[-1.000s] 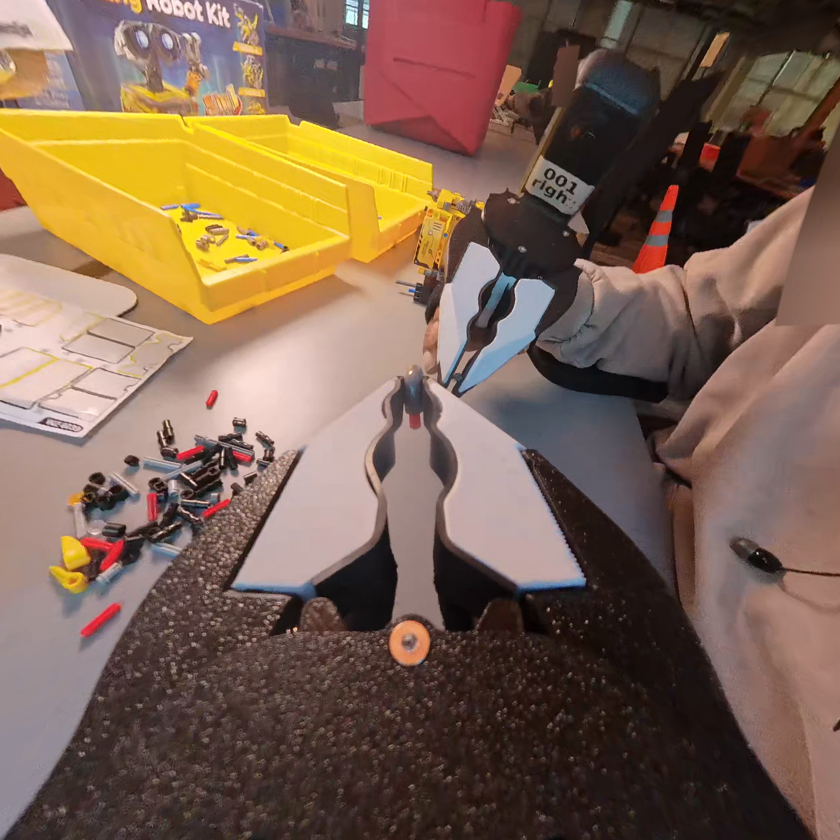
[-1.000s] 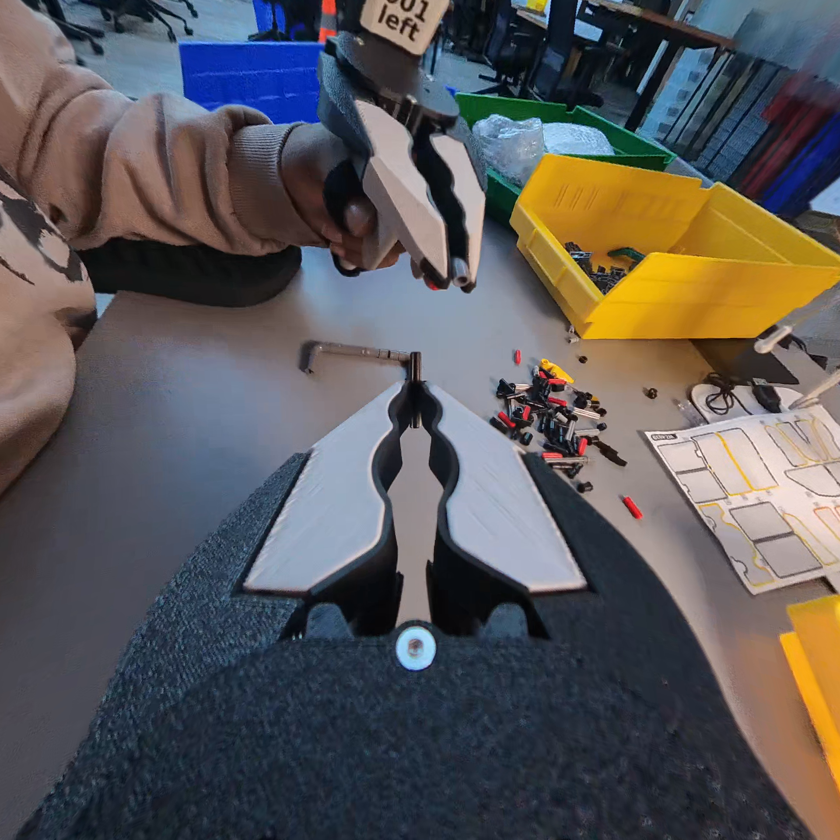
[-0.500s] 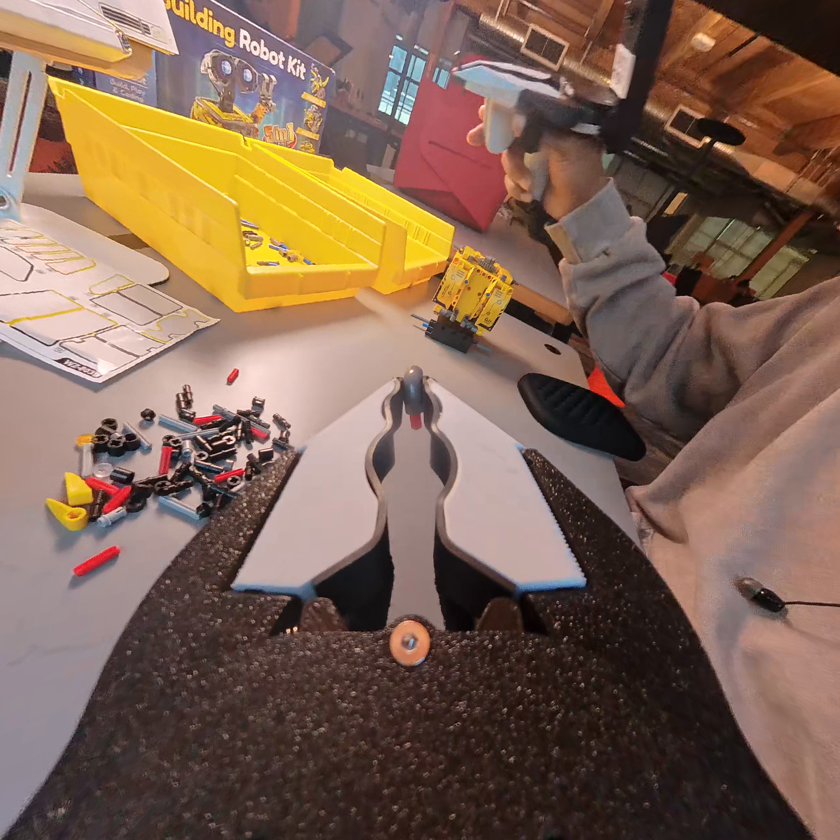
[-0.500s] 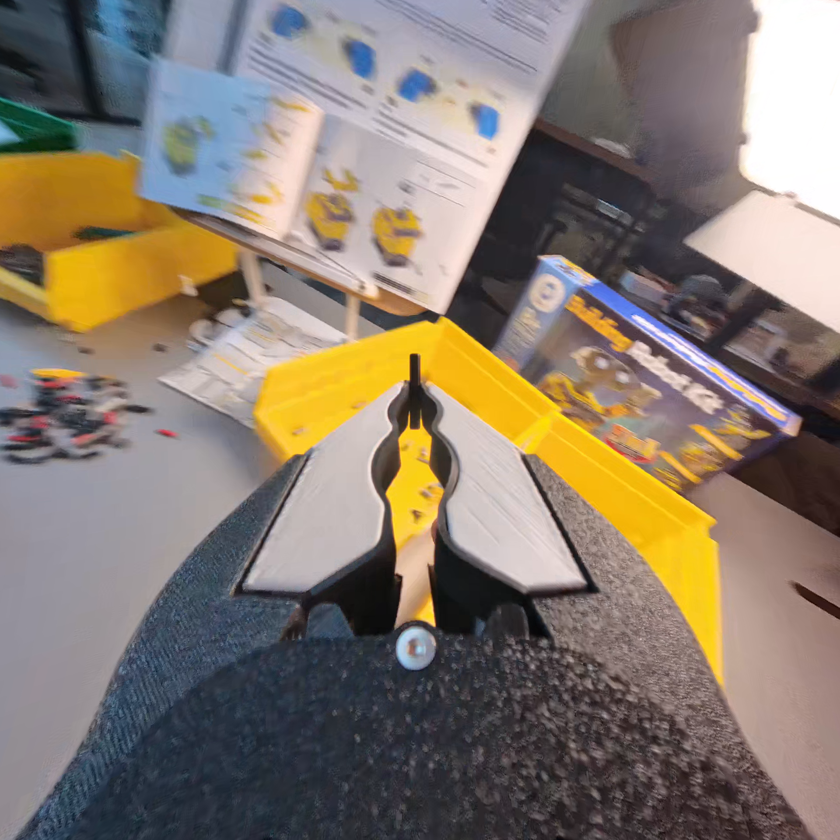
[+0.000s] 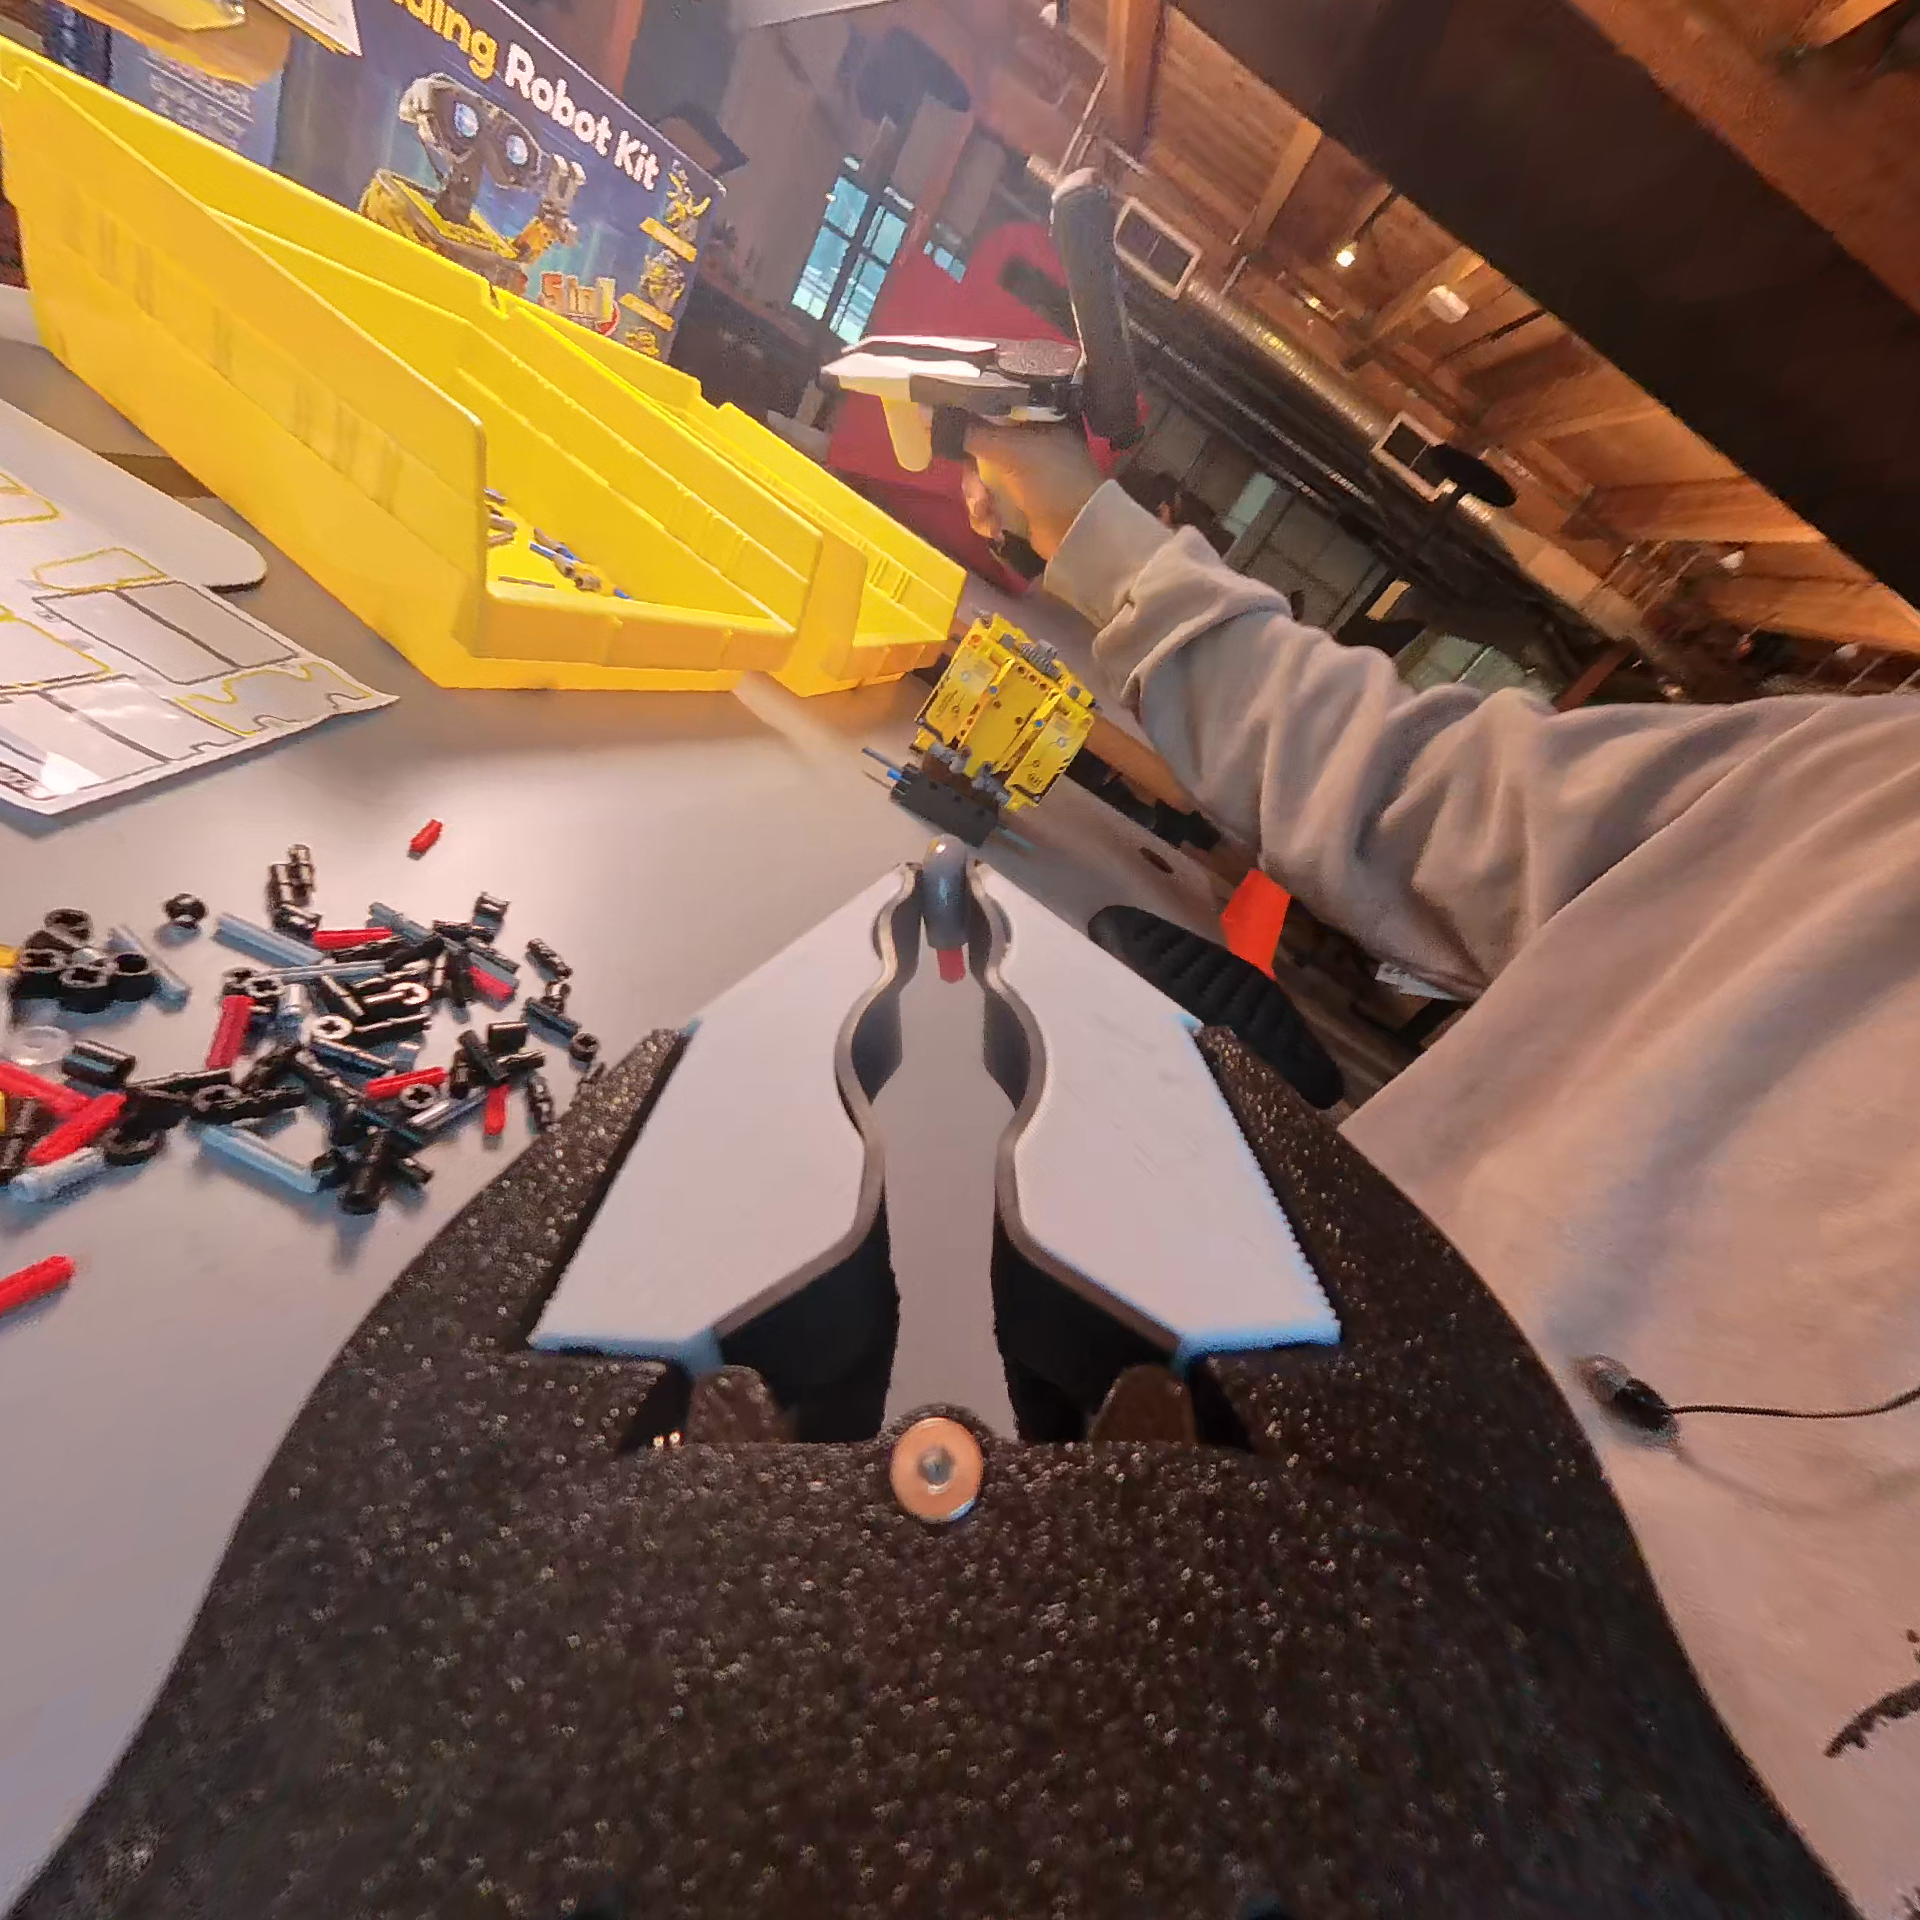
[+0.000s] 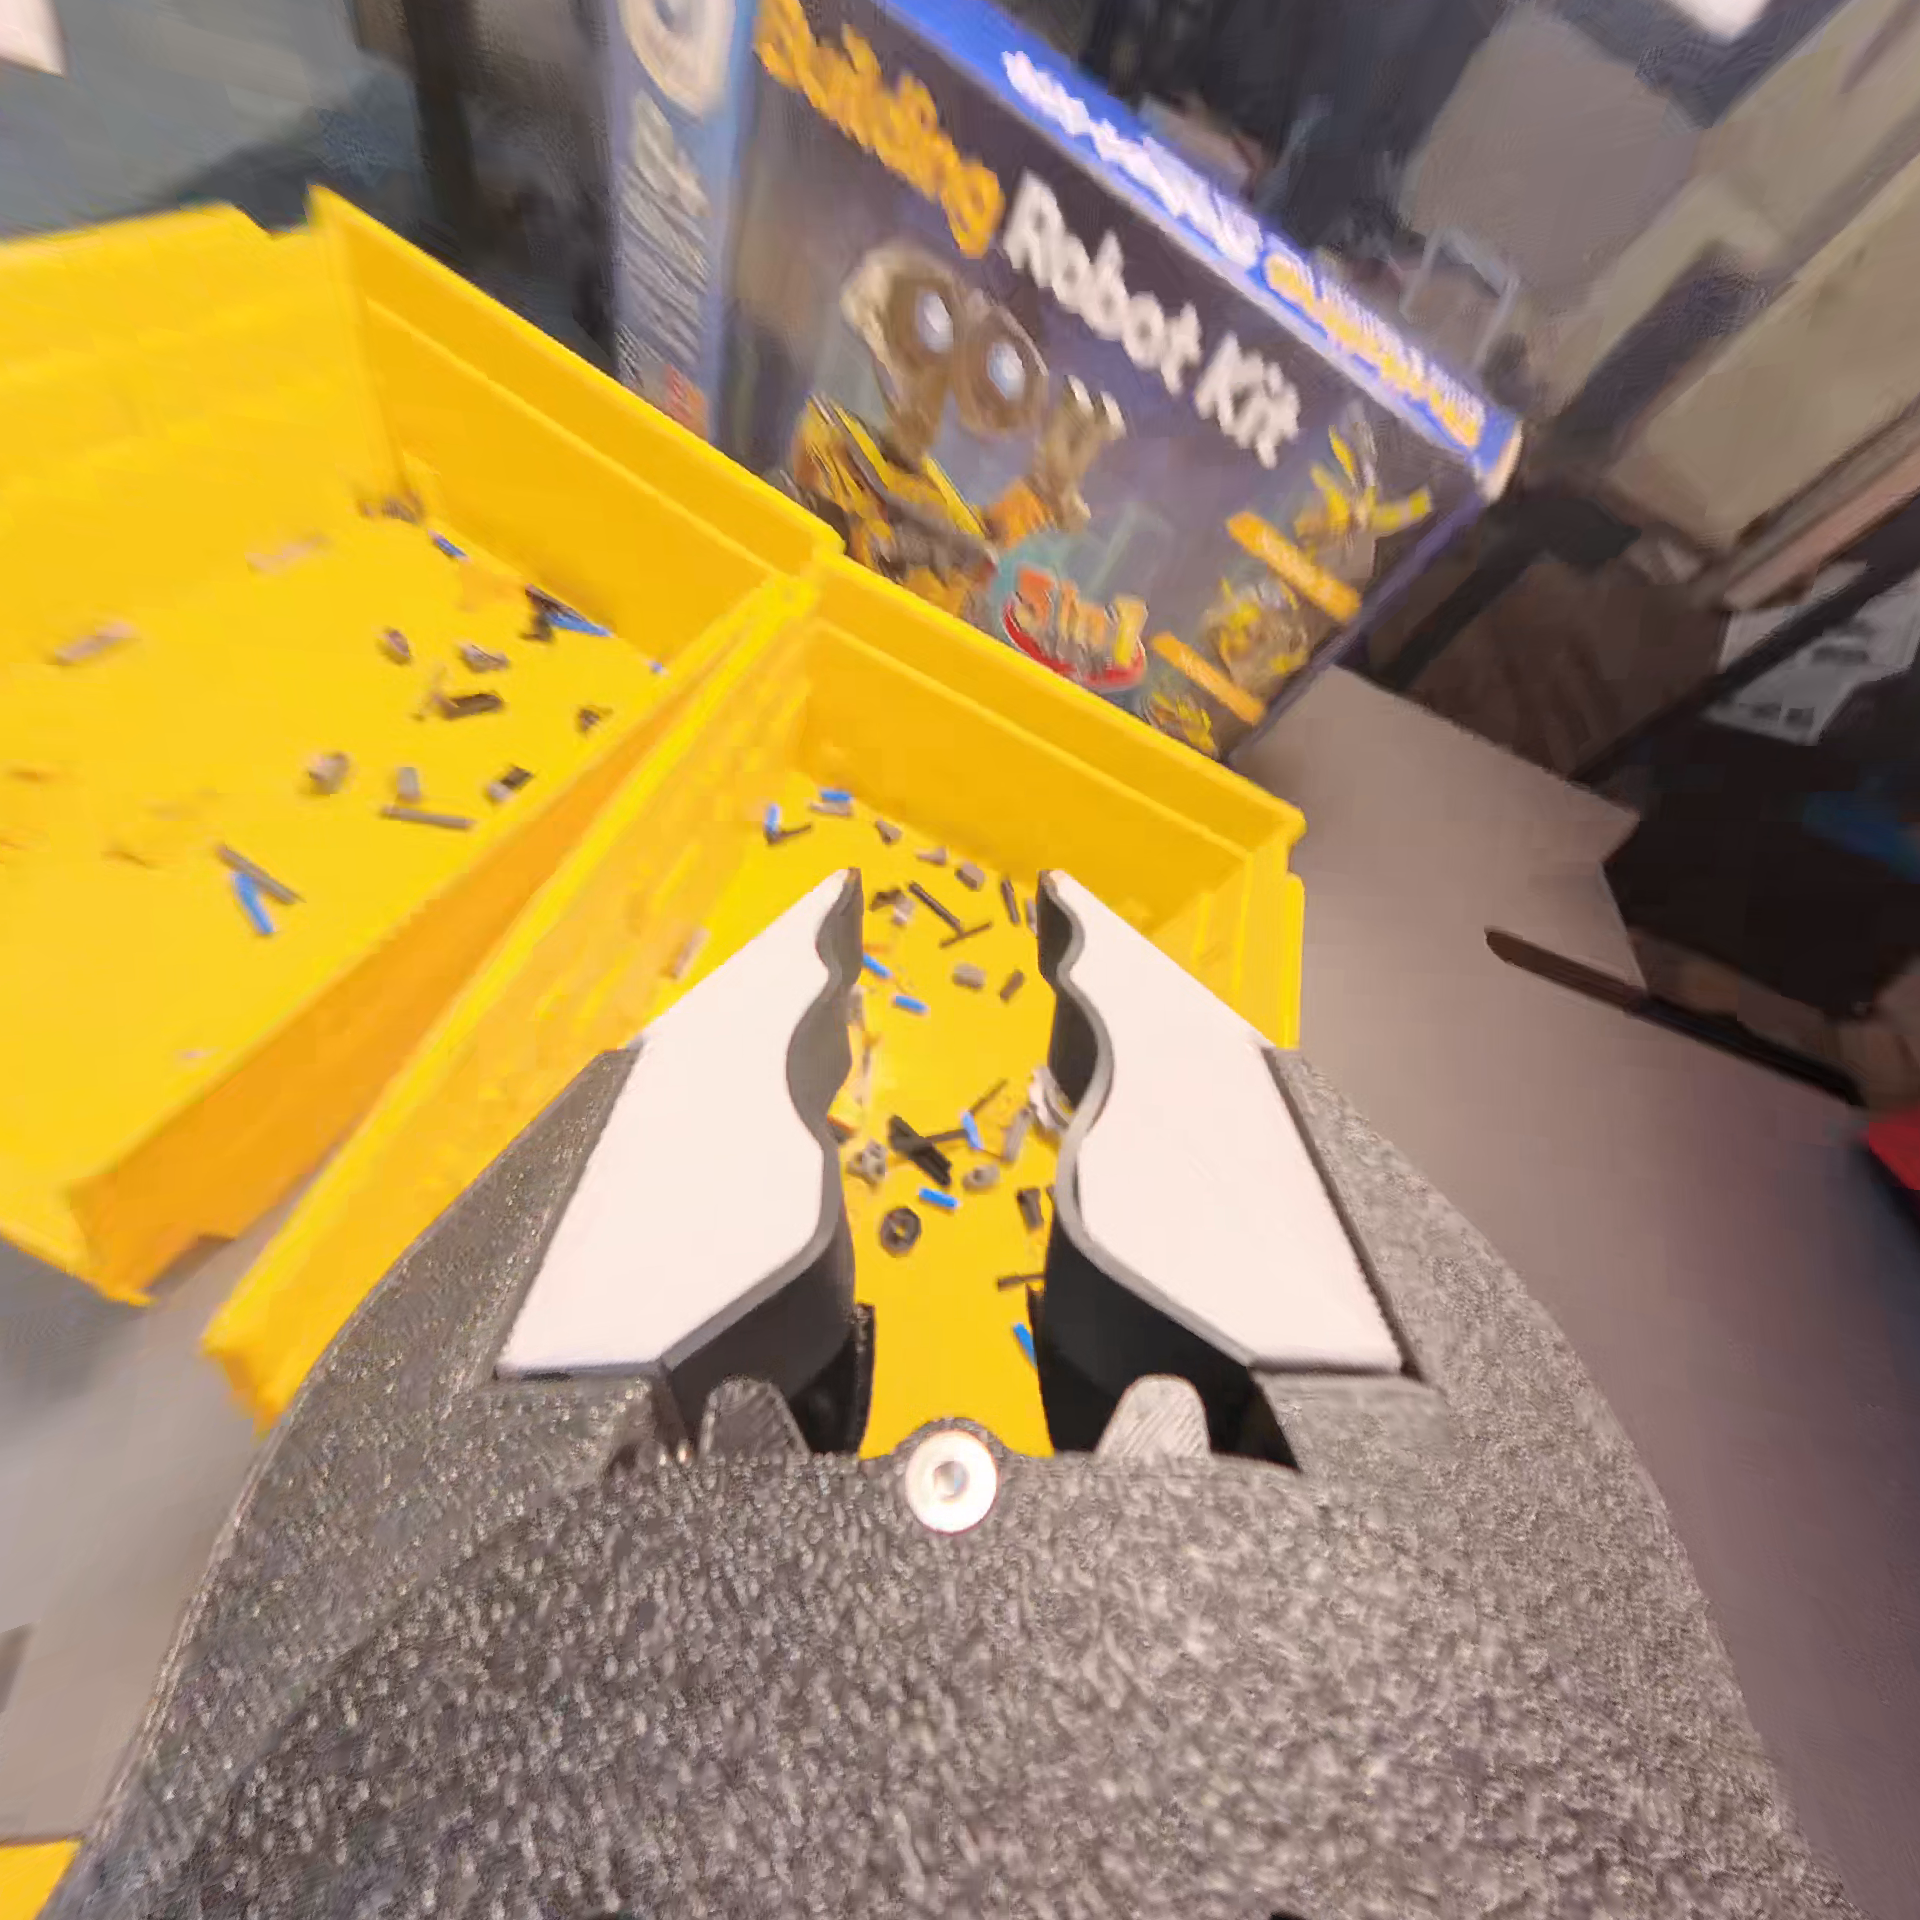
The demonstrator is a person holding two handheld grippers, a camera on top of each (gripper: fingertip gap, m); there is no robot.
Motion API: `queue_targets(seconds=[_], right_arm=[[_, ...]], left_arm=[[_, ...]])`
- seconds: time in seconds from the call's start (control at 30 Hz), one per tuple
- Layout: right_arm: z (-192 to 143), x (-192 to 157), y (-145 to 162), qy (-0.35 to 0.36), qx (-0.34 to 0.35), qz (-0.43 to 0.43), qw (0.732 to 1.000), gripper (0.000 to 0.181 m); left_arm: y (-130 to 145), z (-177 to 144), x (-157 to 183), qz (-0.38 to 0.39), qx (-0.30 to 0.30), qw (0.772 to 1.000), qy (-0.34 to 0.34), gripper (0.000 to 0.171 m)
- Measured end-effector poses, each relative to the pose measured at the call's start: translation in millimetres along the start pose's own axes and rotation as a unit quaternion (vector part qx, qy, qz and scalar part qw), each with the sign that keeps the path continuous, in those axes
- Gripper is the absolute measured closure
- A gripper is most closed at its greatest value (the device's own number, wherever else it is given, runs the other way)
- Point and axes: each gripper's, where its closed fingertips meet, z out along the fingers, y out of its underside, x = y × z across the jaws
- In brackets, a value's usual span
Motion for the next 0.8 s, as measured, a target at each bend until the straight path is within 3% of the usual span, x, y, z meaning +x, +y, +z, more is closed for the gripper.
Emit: queue_targets(seconds=[0.1,0.2,0.33,0.43,0.53,0.6,0.8], right_arm=[[-48,-81,-63,-0.085,0.099,-0.058,0.990,0.141],[-115,-202,-94,-0.237,0.162,-0.107,0.952,0.141],[-194,-369,-74,-0.441,0.186,-0.092,0.873,0.153],[-217,-460,-39,-0.556,0.138,-0.014,0.820,0.165],[-219,-496,-32,-0.595,0.127,0.055,0.792,0.166],[-223,-497,-43,-0.609,0.144,0.093,0.774,0.173],[-222,-492,-48,-0.629,0.148,0.110,0.756,0.180]], left_arm=[[-3,3,7,-0.036,0.016,0.999,0.034,0.164],[-3,6,15,-0.071,0.028,0.995,0.066,0.164],[-8,10,28,-0.106,0.056,0.987,0.109,0.164],[-8,13,38,-0.096,0.067,0.985,0.125,0.164],[-5,17,45,-0.067,0.059,0.988,0.125,0.165],[-1,19,46,-0.048,0.048,0.991,0.116,0.165],[0,20,47,-0.016,0.039,0.993,0.107,0.165]])
